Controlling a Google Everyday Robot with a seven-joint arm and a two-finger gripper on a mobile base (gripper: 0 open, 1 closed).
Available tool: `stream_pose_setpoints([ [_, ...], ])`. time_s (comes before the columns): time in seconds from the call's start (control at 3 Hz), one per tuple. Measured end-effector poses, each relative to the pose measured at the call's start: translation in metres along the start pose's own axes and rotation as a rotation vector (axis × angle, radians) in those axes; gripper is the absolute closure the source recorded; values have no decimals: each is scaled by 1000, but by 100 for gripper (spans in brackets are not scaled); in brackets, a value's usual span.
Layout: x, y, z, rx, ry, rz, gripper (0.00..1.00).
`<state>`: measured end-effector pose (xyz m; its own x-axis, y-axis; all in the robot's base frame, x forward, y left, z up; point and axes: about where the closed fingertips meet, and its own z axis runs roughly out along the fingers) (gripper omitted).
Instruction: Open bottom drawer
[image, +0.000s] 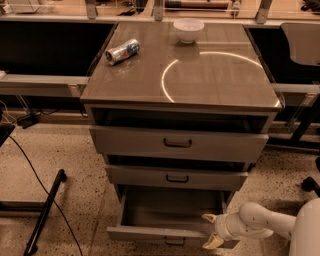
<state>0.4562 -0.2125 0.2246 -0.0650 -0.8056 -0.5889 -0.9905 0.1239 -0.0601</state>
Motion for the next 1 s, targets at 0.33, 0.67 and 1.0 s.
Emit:
stream_pose_setpoints([
  [0.33,-12,-21,-4,25,6,-22,48],
  [0.67,-20,-45,3,34,12,-22,71],
  [1.0,-16,-65,19,57,13,6,94],
])
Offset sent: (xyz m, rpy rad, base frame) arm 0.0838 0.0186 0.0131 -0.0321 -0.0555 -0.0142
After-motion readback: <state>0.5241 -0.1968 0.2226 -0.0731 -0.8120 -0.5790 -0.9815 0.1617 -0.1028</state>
